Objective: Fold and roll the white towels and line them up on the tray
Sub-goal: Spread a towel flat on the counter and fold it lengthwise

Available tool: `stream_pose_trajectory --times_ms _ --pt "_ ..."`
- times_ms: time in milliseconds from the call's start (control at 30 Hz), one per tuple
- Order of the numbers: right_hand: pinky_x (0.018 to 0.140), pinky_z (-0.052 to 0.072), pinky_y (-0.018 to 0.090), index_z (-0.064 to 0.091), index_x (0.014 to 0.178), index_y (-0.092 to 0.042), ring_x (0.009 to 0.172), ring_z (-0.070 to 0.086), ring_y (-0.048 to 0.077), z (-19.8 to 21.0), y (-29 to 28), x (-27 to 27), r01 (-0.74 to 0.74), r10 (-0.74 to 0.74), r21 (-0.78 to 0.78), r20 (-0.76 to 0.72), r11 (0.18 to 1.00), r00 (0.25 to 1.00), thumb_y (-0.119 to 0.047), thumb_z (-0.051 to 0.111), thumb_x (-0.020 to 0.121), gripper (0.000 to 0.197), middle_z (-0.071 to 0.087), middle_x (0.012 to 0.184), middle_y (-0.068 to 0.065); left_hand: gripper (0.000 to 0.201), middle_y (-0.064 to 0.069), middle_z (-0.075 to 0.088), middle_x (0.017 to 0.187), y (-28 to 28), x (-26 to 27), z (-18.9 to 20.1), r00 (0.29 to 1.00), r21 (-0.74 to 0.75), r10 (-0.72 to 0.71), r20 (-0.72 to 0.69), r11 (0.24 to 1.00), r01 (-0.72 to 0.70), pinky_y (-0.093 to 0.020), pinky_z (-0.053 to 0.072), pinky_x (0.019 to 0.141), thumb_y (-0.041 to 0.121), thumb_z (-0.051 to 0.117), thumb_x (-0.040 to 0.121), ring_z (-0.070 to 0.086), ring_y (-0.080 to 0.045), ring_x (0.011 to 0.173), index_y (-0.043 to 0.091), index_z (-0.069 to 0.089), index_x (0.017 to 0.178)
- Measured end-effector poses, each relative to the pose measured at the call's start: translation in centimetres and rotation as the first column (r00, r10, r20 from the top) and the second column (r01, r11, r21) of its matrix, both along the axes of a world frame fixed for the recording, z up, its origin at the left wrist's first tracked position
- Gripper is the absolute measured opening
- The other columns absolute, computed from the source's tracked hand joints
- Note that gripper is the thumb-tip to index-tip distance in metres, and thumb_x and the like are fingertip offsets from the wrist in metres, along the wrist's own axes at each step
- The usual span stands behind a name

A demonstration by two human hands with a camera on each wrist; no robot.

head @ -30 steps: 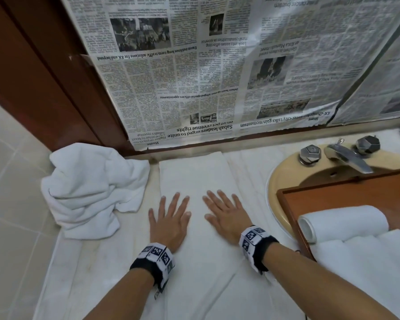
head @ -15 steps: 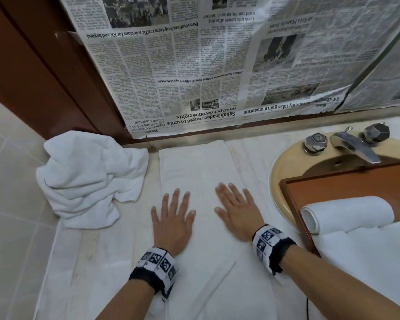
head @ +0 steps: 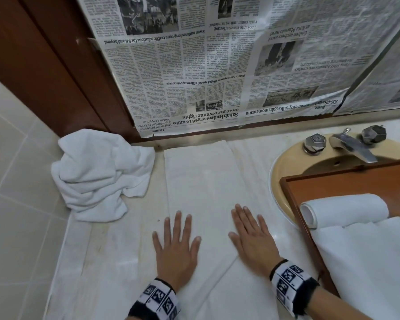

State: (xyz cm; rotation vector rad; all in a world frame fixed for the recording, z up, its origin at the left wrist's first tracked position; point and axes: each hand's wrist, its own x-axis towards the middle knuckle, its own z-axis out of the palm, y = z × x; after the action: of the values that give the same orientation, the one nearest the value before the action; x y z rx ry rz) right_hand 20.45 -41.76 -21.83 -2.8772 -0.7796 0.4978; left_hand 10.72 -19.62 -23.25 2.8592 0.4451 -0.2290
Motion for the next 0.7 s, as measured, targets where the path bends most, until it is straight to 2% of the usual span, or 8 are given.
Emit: stream_pose_trajectory --times_ms 67,167,233,300,400,467,567,700 --pt "0.116 0.010 0.043 0.026 0.156 -0.013 0.150 0.023 0.019 0.1 0.4 1.0 -0.006 0.006 -0.012 -0.001 1.000 1.000 -0.050 0.008 0.105 0.066 0.018 0.164 0.002 0.065 0.008 0.004 0.168 0.4 1.0 0.1 1.000 -0.017 0.008 -0.026 1.000 -0.008 -0.060 0.003 0.115 0.061 0.016 0.101 0.006 -0.022 0.152 0.034 0.013 0.160" --pt "0.119 -0.009 0.040 -0.005 0.158 -0.017 0.152 -0.010 0.013 0.2 1.2 2.9 -0.053 0.053 0.015 0.003 0.998 0.999 -0.057 -0.014 0.095 0.076 -0.015 0.164 -0.005 0.068 0.012 -0.013 0.166 1.1 3.1 0.6 0.998 -0.049 0.029 -0.063 0.998 -0.032 -0.062 -0.002 0.117 0.066 0.004 0.096 -0.007 -0.020 0.153 0.038 0.000 0.159" --pt "0.119 -0.016 0.038 -0.014 0.156 -0.020 0.148 -0.022 0.009 0.3 1.8 4.4 -0.040 0.040 0.035 0.001 0.999 0.999 -0.058 -0.016 0.089 0.077 -0.025 0.160 -0.008 0.072 0.016 -0.028 0.161 1.6 4.7 0.8 0.996 -0.056 0.035 -0.084 0.998 -0.040 -0.062 -0.007 0.117 0.068 -0.008 0.089 -0.019 -0.019 0.152 0.041 -0.014 0.156" --pt "0.120 -0.015 0.038 -0.013 0.157 -0.020 0.149 -0.021 0.009 0.5 2.7 5.9 -0.029 0.029 0.034 0.000 0.999 1.000 -0.058 -0.015 0.086 0.080 -0.024 0.161 -0.008 0.074 0.017 -0.033 0.158 2.1 6.4 1.1 0.995 -0.068 0.044 -0.088 0.996 -0.050 -0.062 -0.010 0.118 0.068 -0.013 0.085 -0.023 -0.020 0.151 0.042 -0.020 0.154" --pt "0.121 -0.012 0.040 -0.010 0.158 -0.020 0.150 -0.018 0.009 0.3 3.5 8.4 -0.027 0.027 0.042 -0.002 0.999 1.000 -0.058 -0.015 0.086 0.082 -0.021 0.162 -0.008 0.069 0.016 -0.031 0.160 3.0 9.0 1.3 0.994 -0.071 0.047 -0.102 0.996 -0.054 -0.061 -0.009 0.118 0.067 -0.004 0.092 -0.022 -0.020 0.151 0.042 -0.018 0.154" --pt "0.121 -0.011 0.040 -0.010 0.158 -0.021 0.150 -0.017 0.009 0.2 4.0 10.0 -0.029 0.030 0.050 -0.014 0.998 0.999 -0.059 -0.010 0.090 0.078 -0.020 0.163 -0.008 0.064 0.016 -0.030 0.160 3.5 10.6 1.2 0.992 -0.071 0.052 -0.118 0.996 -0.060 -0.061 -0.008 0.119 0.063 0.004 0.099 -0.022 -0.021 0.151 0.041 -0.018 0.155" --pt "0.122 -0.011 0.041 -0.011 0.158 -0.022 0.150 -0.018 0.008 0.1 4.8 12.2 -0.020 0.021 0.044 -0.034 0.999 0.999 -0.053 0.008 0.104 0.065 -0.021 0.163 -0.009 0.063 0.017 -0.030 0.160 3.9 12.5 1.1 0.991 -0.073 0.076 -0.115 0.994 -0.085 -0.062 -0.009 0.118 0.062 0.006 0.100 -0.023 -0.021 0.151 0.042 -0.019 0.154" --pt "0.123 -0.008 0.041 -0.008 0.158 -0.022 0.151 -0.016 0.008 0.5 5.3 13.8 -0.011 0.016 0.071 -0.068 0.997 0.998 -0.047 0.015 0.106 0.062 -0.017 0.164 -0.009 0.062 0.019 -0.026 0.161 4.7 13.9 1.2 0.989 -0.069 0.088 -0.116 0.993 -0.096 -0.061 -0.010 0.118 0.063 0.008 0.100 -0.021 -0.020 0.152 0.044 -0.015 0.155"
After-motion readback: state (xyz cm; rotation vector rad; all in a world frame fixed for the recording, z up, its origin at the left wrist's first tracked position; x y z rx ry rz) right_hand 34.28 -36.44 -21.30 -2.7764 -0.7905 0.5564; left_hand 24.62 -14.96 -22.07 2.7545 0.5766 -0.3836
